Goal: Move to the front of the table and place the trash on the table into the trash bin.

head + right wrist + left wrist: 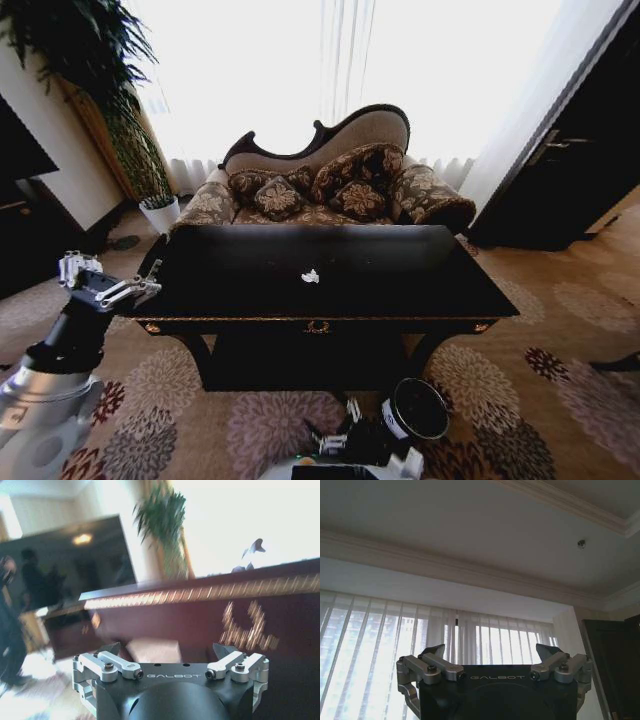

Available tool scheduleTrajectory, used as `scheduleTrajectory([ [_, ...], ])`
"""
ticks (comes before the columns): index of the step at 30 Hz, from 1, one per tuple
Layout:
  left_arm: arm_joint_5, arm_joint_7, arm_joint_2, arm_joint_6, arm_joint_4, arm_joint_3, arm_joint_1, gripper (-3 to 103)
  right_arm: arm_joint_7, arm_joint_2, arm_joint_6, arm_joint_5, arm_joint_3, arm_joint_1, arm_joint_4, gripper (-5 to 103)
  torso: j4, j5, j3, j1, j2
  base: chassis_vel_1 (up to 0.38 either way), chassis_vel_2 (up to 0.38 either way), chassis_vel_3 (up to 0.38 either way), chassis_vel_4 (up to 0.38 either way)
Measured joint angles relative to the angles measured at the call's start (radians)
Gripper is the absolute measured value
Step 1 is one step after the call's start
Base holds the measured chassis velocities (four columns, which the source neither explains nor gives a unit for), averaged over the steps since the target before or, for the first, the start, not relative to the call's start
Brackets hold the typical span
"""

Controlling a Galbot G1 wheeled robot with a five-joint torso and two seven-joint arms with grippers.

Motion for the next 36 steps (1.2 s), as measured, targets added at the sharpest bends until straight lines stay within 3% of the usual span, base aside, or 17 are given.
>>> scheduleTrajectory([
  [6,0.013,0.0,-0.007,0.0,0.0,0.011,-0.004,100,0.046,-0.017,-0.057,0.106,0.061,0.042,0.097,100,0.0,0.0,0.0,0.0,0.0,0.0,0.0,0.0,0.0],
  [12,0.022,0.0,-0.009,0.001,0.0,0.022,-0.006,100,0.105,-0.029,-0.086,0.148,0.085,0.071,0.164,100,0.0,0.0,0.0,0.0,0.0,0.0,0.0,0.0,0.0],
  [14,0.031,0.0,-0.014,0.002,0.0,0.03,-0.006,100,0.159,-0.034,-0.101,0.158,0.089,0.089,0.192,100,-0.0001,0.0,0.0,0.0,0.0,0.0,0.0,0.0,0.0],
  [17,0.048,0.0,-0.03,0.001,0.0,0.039,0.001,100,0.32,-0.062,-0.168,0.178,0.082,0.147,0.236,100,0.0,0.0001,0.0,0.0,0.0,0.0,0.0,0.0,0.0],
  [22,0.041,0.0,-0.032,0.0,0.0,0.027,0.005,100,0.412,-0.114,-0.214,0.214,0.088,0.203,0.264,100,0.0,0.0001,0.0,0.0,0.0,0.0,0.0,0.0,0.0],
  [36,0.032,-0.003,-0.04,0.009,0.0,-0.002,0.03,100,0.522,-0.264,-0.298,0.438,0.145,0.384,0.234,100,0.0,0.0001,0.0,0.0,0.0,0.0,0.0,0.0,0.0],
])
